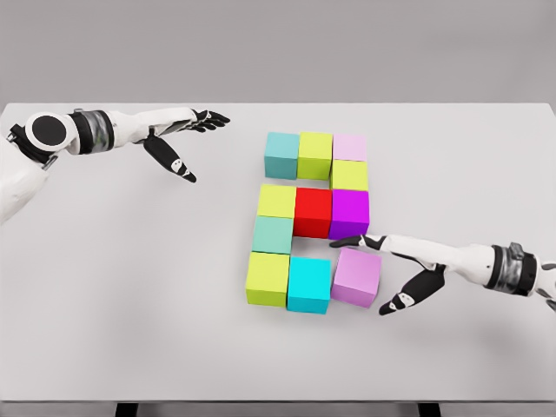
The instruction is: Assemble the squares on the desktop into the number 2
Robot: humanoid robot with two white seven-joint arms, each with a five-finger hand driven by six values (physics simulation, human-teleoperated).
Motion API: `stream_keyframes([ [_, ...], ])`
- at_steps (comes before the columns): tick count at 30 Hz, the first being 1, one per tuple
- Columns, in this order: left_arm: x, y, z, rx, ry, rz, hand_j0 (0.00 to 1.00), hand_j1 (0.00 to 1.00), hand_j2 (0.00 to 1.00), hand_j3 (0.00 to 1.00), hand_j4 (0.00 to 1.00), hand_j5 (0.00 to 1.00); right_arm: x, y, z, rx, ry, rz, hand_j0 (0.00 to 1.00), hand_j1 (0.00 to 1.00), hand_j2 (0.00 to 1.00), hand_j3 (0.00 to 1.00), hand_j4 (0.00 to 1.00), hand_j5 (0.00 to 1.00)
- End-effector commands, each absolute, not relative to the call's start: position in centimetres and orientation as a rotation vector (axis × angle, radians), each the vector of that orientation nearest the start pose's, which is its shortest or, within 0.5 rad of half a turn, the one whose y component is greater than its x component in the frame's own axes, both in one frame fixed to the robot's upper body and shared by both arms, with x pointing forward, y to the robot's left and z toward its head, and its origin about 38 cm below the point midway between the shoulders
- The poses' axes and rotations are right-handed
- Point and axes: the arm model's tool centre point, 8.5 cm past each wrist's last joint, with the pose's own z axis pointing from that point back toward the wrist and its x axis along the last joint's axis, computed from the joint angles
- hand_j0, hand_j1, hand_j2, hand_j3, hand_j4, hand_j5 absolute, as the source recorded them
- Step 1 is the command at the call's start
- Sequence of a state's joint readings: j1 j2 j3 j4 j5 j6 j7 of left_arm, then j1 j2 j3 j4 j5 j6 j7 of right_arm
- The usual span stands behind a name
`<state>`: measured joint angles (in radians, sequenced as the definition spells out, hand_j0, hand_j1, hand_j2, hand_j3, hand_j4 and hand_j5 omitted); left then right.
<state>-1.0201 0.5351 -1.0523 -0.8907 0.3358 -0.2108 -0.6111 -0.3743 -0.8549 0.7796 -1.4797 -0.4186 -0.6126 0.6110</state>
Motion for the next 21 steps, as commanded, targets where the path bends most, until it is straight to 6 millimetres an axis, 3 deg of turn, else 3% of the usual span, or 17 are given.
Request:
stream_keyframes([
  [1,53.7,25.5,18.4,-0.097,-1.24,-1.378,1.0,1.0,1.0,1.0,1.0,1.0,34.7,-28.2,11.5,0.528,-1.509,1.457,1.0,1.0,1.0,1.0,1.0,1.0],
  [21,53.8,25.6,18.5,-0.097,-1.243,-1.376,1.0,1.0,1.0,1.0,1.0,1.0,33.7,-26.7,12.3,0.578,-1.529,1.497,1.0,1.0,1.0,1.0,1.0,1.0],
])
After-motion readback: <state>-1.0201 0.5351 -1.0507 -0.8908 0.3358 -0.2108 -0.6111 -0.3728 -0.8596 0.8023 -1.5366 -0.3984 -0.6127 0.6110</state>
